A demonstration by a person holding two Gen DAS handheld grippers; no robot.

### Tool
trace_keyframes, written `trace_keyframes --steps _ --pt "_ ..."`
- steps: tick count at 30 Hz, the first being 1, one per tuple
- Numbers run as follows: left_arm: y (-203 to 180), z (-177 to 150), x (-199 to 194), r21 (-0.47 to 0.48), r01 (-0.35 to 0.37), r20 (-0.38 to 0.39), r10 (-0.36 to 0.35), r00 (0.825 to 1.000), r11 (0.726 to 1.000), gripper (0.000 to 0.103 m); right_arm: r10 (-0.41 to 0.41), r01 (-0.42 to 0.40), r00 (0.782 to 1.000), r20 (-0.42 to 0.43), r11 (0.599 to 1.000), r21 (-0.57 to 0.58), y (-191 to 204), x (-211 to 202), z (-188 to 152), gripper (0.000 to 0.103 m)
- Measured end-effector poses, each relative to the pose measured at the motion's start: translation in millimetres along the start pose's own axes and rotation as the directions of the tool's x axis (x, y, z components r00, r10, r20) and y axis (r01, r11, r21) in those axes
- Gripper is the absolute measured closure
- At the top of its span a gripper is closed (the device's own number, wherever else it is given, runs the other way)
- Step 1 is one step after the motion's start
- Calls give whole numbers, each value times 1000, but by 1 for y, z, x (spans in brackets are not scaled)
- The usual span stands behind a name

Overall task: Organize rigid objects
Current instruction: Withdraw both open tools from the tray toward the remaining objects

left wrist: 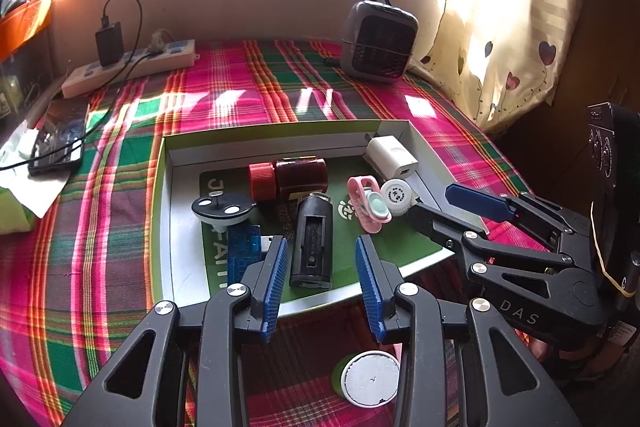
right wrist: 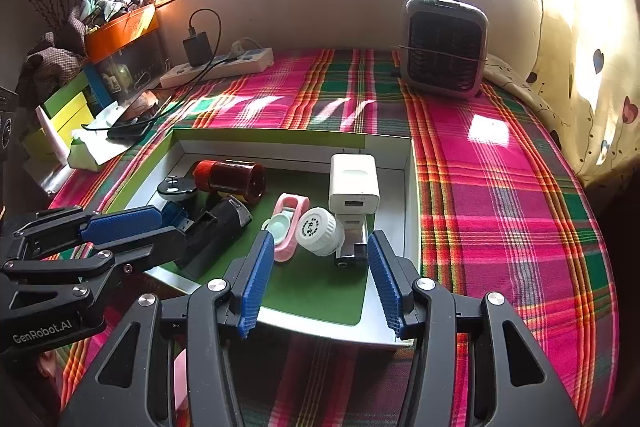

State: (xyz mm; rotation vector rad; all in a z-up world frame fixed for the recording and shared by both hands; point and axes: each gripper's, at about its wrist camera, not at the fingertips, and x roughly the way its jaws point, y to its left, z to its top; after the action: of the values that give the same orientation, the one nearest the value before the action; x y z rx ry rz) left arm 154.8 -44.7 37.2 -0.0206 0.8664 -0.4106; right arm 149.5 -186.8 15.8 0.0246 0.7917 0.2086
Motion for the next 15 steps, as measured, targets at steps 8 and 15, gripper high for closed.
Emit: trace_keyframes --steps 8,15 --pt "1 -12 -19 -26 -15 27 15 1000 1000 69 11 -11 1000 18 1000 9 7 -20 -11 53" --pt "1 -26 -34 -35 -42 39 44 998 999 69 16 -16 1000 20 1000 -2 16 -33 -23 53"
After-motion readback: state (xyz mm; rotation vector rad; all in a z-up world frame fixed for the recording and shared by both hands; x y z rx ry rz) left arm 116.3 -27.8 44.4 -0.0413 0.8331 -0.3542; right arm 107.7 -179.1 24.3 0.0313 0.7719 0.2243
